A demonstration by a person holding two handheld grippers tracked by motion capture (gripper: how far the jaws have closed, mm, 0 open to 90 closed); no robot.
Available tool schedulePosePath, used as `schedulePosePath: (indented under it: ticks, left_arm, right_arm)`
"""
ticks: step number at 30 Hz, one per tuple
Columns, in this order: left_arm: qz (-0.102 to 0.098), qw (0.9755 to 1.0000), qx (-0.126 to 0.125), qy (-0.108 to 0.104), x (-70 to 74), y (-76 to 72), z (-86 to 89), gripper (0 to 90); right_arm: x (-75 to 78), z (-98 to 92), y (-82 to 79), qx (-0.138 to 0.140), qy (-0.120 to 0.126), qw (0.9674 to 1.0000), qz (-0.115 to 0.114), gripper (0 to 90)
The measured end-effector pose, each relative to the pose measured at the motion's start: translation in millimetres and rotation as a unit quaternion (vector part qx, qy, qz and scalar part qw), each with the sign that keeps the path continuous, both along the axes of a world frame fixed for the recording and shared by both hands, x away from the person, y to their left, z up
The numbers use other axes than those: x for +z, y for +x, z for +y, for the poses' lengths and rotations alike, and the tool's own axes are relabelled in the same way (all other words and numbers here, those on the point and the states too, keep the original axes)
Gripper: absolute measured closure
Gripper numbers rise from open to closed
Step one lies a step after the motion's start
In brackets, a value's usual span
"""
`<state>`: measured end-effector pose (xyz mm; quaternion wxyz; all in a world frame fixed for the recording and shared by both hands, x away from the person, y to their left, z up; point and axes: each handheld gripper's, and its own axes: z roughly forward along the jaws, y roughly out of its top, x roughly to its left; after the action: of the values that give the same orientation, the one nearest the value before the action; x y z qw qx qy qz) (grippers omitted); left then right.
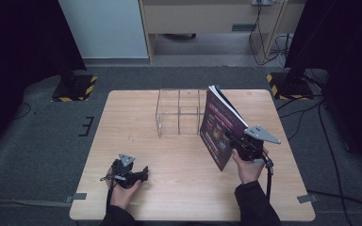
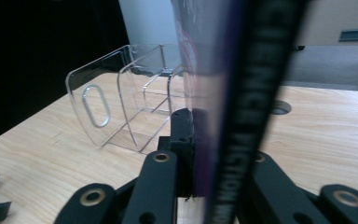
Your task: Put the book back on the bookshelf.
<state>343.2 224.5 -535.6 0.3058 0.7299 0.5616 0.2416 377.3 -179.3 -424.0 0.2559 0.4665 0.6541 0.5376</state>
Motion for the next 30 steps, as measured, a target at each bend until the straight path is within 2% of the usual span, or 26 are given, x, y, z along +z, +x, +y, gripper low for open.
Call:
schedulePosePath:
  ticks: [5, 8, 11, 14, 20, 30]
  left_arm:
    - [0.0, 1.0, 0.0, 0.0, 0.0, 0.0, 0.0, 10.4]
    - [0.0, 1.0, 0.0, 0.0, 0.0, 0.0, 0.0, 10.4]
    - [0.0, 1.0, 0.0, 0.0, 0.0, 0.0, 0.0, 10.4]
    - [0.0, 1.0, 0.0, 0.0, 0.0, 0.0, 0.1, 10.4]
    - [0.0, 1.0, 0.0, -0.001, -0.1, 0.0, 0.0, 10.3]
    - [0.0, 1.0, 0.0, -0.001, -0.1, 0.1, 0.0, 10.3]
  right_arm:
    - [-1.5, -2.1, -0.1, -0.014, 0.012, 0.9998, 0.003, 84.0]
    - [-1.7, -0.4, -0.7, -0.017, 0.013, 0.9998, -0.003, 84.2]
    - [0.9, 3.0, -1.0, -0.022, 0.011, 0.9997, -0.009, 84.3]
    - [4.8, 6.6, 1.4, -0.028, -0.003, 0.9995, -0.017, 84.4]
    - [10.7, 11.4, 13.7, -0.036, 0.006, 0.999, -0.025, 84.4]
    - [15.1, 19.3, 50.7, -0.072, 0.004, 0.9966, -0.04, 84.4]
